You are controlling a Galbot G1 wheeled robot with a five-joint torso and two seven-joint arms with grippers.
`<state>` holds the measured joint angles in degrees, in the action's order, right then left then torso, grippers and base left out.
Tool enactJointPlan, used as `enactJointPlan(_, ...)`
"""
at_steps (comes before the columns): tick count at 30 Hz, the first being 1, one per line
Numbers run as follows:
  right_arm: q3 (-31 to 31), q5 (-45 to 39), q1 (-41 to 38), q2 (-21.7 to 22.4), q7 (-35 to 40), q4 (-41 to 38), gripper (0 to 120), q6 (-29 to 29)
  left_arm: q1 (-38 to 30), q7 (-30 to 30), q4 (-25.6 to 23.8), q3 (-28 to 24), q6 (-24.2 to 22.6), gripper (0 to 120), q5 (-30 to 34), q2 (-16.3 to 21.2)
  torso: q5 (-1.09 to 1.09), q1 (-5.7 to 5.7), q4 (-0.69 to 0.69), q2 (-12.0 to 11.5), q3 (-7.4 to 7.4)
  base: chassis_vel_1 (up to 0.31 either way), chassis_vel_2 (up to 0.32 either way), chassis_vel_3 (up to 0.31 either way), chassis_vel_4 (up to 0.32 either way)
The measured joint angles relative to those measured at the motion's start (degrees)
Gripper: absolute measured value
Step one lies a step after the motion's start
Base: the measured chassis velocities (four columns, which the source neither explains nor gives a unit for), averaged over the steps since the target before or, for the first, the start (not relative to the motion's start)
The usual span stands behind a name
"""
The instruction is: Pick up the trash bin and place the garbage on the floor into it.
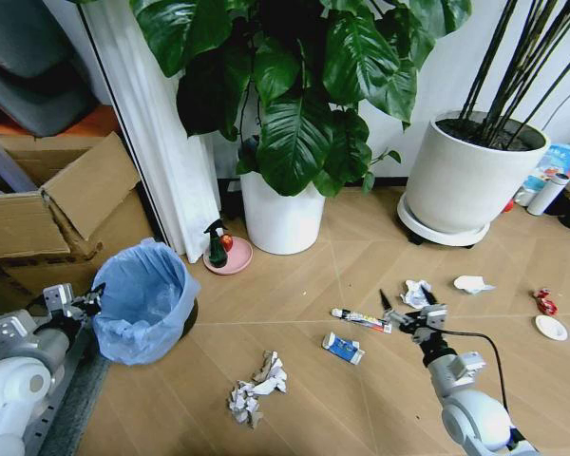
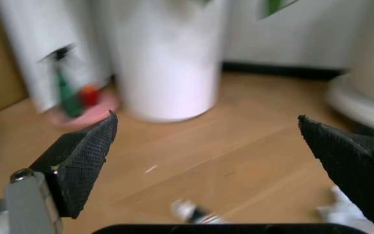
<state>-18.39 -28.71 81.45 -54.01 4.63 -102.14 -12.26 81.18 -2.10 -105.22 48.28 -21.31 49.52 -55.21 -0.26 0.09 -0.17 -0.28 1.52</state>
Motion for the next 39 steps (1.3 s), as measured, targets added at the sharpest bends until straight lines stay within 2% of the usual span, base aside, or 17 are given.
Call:
enactJointPlan(2, 4.8, -3.1, -3.2, 3.3, -4.7, 1.6, 100, 1.8, 1.4, 0.1, -1.3, 0.2, 0.0, 0, -0.2, 0.0, -0.01, 0.00, 0.04, 0.0, 0.00, 0.000, 0.000, 0.000, 0.000)
enactJointPlan(3, 6.9, -5.7, -5.1, 5.1, -12.3, 3.8, 100, 2.1, 1.5, 0.0, -1.5, -0.4, 0.0, 0, -0.2, 0.5, 0.00, 0.00, 0.09, 0.0, 0.00, 0.000, 0.000, 0.000, 0.000)
enactJointPlan(4, 6.9, -5.7, -5.1, 5.1, -12.3, 3.8, 100, 2.1, 1.5, 0.0, -1.5, -0.4, 0.0, 0, -0.2, 0.5, 0.00, 0.00, 0.09, 0.0, 0.00, 0.000, 0.000, 0.000, 0.000)
enactJointPlan(5, 8.7, -7.6, -6.4, 6.6, -19.2, 6.8, 100, 1.4, -0.2, 0.0, -1.1, -3.1, 0.0, 0, -0.2, 1.6, -0.01, 0.00, 0.04, 0.0, 0.00, 0.023, 0.057, 0.038, 0.010)
enactJointPlan(6, 10.6, -8.0, -7.8, 7.3, -21.5, 8.8, 100, 1.0, -0.6, 0.0, -1.0, -4.1, 0.0, 0, -0.2, 2.1, -0.06, 0.00, -0.07, 0.0, 0.00, 0.023, 0.057, 0.002, 0.010)
enactJointPlan(8, 15.4, -8.2, -13.3, 7.6, -28.0, 13.7, 100, -0.2, 0.1, 0.1, -1.2, -4.3, 0.0, 0, -0.4, 2.4, 0.01, 0.00, -0.04, 0.0, 0.01, 0.000, 0.000, 0.000, 0.000)
enactJointPlan(10, 16.4, -8.0, -14.5, 7.6, -29.2, 14.5, 100, -0.3, 0.3, 0.2, -1.3, -4.3, 0.0, 0, -0.5, 2.4, 0.02, 0.00, -0.04, 0.0, 0.01, 0.000, 0.000, 0.000, 0.000)
enactJointPlan(11, 20.3, -6.6, -19.6, 7.5, -33.3, 17.7, 100, -0.7, 1.2, 0.4, -1.6, -3.9, 0.1, 0, -1.1, 2.4, -0.02, 0.00, 0.05, 0.0, 0.01, 0.000, 0.000, 0.000, 0.000)
enactJointPlan(14, 24.5, -5.8, -23.7, 7.2, -35.9, 20.0, 100, -0.7, 1.7, 0.5, -1.9, -3.6, 0.1, 0, -1.4, 2.4, -0.06, 0.00, 0.04, 0.0, 0.01, 0.000, 0.000, 0.000, 0.000)
enactJointPlan(16, 30.8, -4.9, -30.3, 6.1, -40.7, 23.9, 100, -0.7, 2.5, 0.6, -2.3, -2.6, 0.2, 0, -1.7, 2.5, 0.02, 0.00, 0.04, 0.0, 0.01, 0.000, 0.000, 0.000, 0.000)
enactJointPlan(17, 30.8, -4.9, -30.3, 6.1, -40.7, 23.9, 100, -0.7, 2.5, 0.6, -2.3, -2.6, 0.2, 0, -1.7, 2.5, 0.02, 0.00, 0.04, 0.0, 0.01, 0.000, 0.000, 0.000, 0.000)
enactJointPlan(20, 38.6, -3.2, -39.4, 4.3, -44.4, 28.3, 100, -0.8, 3.3, 0.6, -2.5, -1.8, 0.2, 0, -1.9, 2.7, -0.04, 0.00, 0.03, 0.0, 0.01, 0.000, 0.000, 0.000, 0.000)
enactJointPlan(24, 45.1, 1.1, -46.6, 1.2, -46.7, 34.0, 100, -1.0, 3.6, 0.6, -2.5, -1.4, 0.2, 0, -2.8, 2.7, -0.04, 0.01, 0.04, 0.0, 0.01, 0.000, 0.000, 0.000, 0.000)
enactJointPlan(30, 49.2, 8.6, -51.2, -3.6, -49.9, 41.3, 100, -2.1, 3.8, 0.5, -2.9, -1.1, 0.2, 0, -3.3, 2.4, -0.03, 0.01, 0.02, 0.0, 0.01, 0.000, 0.000, 0.000, 0.000)
enactJointPlan(32, 50.5, 12.4, -53.0, -7.1, -52.1, 45.3, 100, -2.8, 3.9, 0.5, -2.9, -0.8, 0.2, 0, -3.5, 2.4, -0.03, 0.01, 0.01, 0.0, 0.01, 0.000, 0.000, 0.000, 0.000)
enactJointPlan(34, 51.3, 13.6, -53.9, -10.7, -52.9, 48.0, 100, -3.1, 3.9, 0.5, -2.9, -0.6, 0.2, 0, -3.5, 2.3, -0.03, 0.01, 0.02, 0.0, 0.01, 0.000, 0.000, 0.000, 0.000)
enactJointPlan(39, 52.5, 14.7, -54.9, -14.4, -53.8, 50.7, 100, -3.6, 4.0, 0.5, -2.9, -0.4, 0.2, 0, -3.5, 2.2, -0.03, 0.01, 0.04, 0.0, 0.01, 0.000, 0.000, 0.000, 0.000)
